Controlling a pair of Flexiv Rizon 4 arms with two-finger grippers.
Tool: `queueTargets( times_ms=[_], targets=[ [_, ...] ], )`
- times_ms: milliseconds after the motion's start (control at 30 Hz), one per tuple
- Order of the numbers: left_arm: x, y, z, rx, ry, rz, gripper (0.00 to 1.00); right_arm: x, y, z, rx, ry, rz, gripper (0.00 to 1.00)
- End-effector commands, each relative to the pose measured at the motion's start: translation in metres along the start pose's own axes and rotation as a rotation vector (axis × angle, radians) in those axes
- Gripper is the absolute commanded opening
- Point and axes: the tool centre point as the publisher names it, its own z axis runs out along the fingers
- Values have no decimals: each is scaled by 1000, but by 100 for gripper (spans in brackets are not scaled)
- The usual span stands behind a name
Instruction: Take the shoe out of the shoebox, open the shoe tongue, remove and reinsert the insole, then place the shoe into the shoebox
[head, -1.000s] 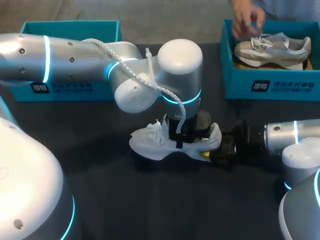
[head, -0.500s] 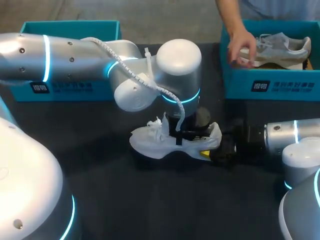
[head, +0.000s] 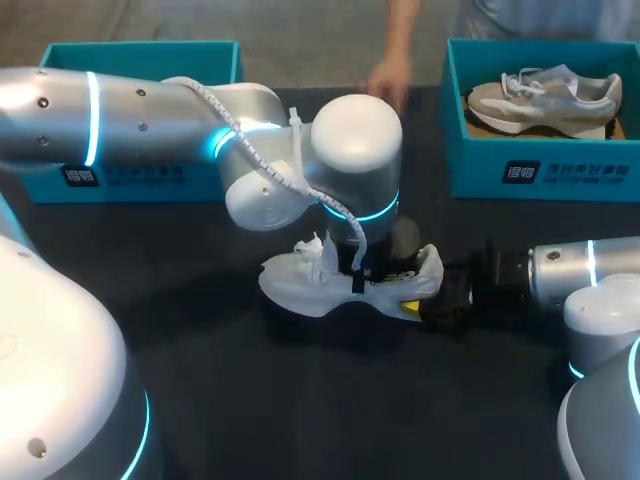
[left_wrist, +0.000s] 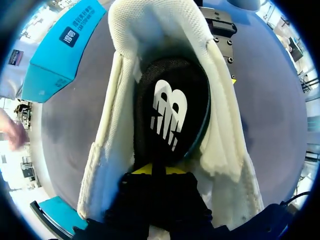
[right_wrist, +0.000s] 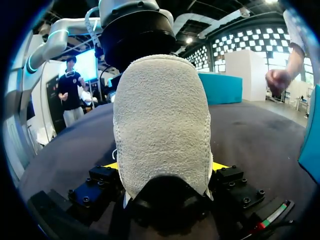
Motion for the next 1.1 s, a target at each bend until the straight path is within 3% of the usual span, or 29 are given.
queueTargets(
  times_ms=[33, 600, 1100],
  targets=[
    [-9, 7, 3, 23, -1, -6, 0, 3, -1, 1, 3, 1, 0, 0],
    [-1, 12, -35, 116, 3, -10, 0, 3, -1, 1, 3, 1, 0, 0],
    [4, 12, -52, 133, -22, -11, 0, 3, -1, 1, 3, 1, 0, 0]
  ],
)
